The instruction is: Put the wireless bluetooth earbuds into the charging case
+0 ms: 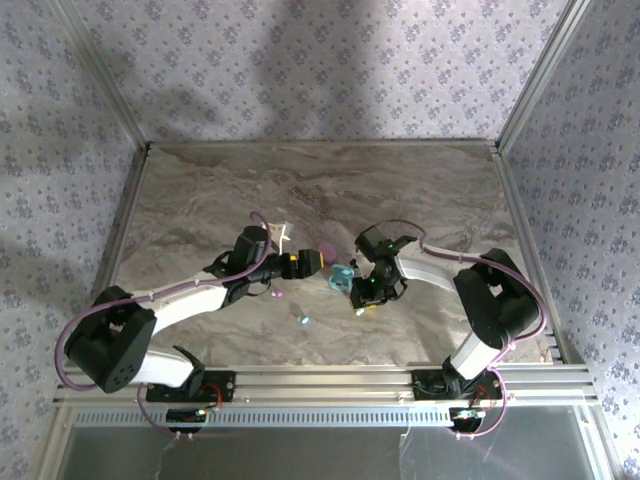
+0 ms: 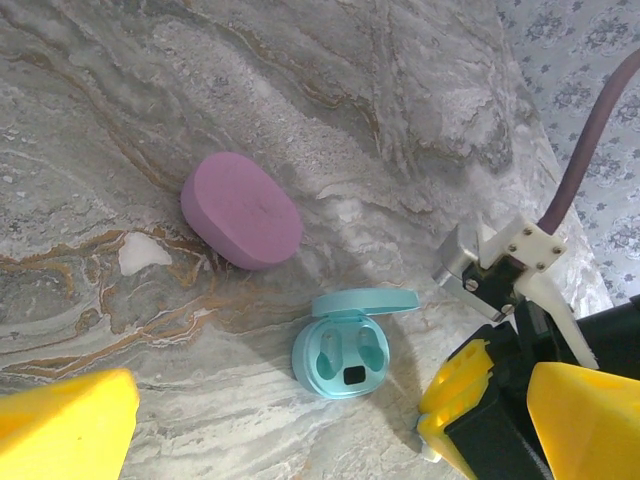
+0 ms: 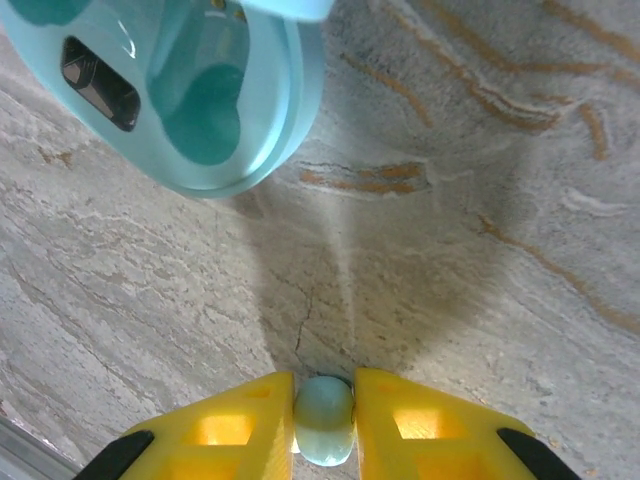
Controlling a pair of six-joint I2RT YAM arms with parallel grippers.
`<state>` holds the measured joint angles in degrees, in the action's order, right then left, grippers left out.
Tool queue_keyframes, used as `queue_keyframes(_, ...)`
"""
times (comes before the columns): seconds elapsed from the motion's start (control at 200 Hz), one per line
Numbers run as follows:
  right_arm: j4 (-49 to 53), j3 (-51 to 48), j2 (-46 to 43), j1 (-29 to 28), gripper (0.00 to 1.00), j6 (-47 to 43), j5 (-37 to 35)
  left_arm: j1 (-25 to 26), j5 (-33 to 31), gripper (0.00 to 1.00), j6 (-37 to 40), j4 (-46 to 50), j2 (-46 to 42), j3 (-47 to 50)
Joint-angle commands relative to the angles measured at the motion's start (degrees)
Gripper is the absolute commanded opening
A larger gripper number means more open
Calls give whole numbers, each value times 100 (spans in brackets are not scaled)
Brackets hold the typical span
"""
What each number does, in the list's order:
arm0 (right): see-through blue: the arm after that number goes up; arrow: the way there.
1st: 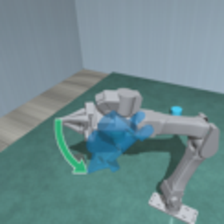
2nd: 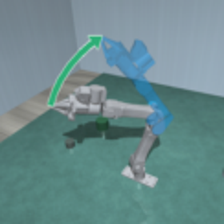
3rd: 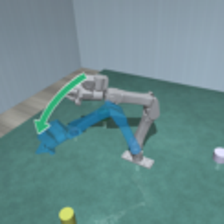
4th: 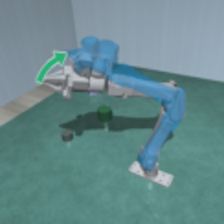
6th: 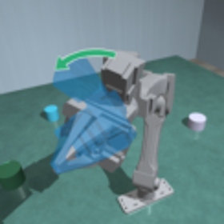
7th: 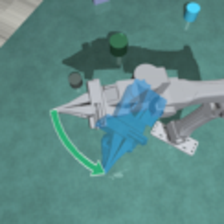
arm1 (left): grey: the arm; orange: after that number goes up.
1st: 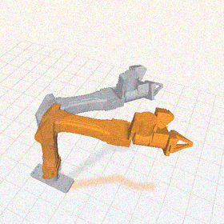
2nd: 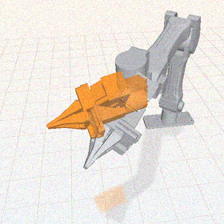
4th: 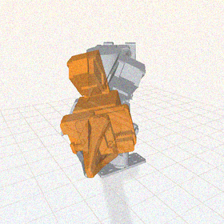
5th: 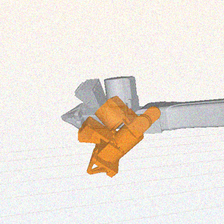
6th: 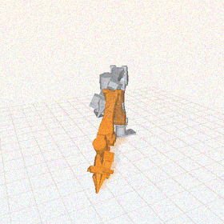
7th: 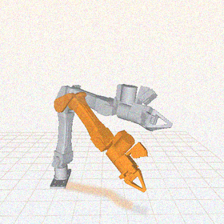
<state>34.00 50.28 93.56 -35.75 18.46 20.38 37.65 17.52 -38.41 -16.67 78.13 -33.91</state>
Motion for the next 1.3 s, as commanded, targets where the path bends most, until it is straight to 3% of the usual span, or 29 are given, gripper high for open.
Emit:
queue_keyframes(0.0, 229, 94, 38, -89, 21, 59, -203, 42, 63, 100, 47, -20, 159, -195)
queue_keyframes(0.69, 722, 208, -1168, -99, 18, 632, -1547, 250, 729, 100, -366, -978, 1231, -290)
queue_keyframes(1.294, 760, 155, -1327, 83, 18, 685, -1546, 446, 1627, 100, -375, -1391, 2353, -903)
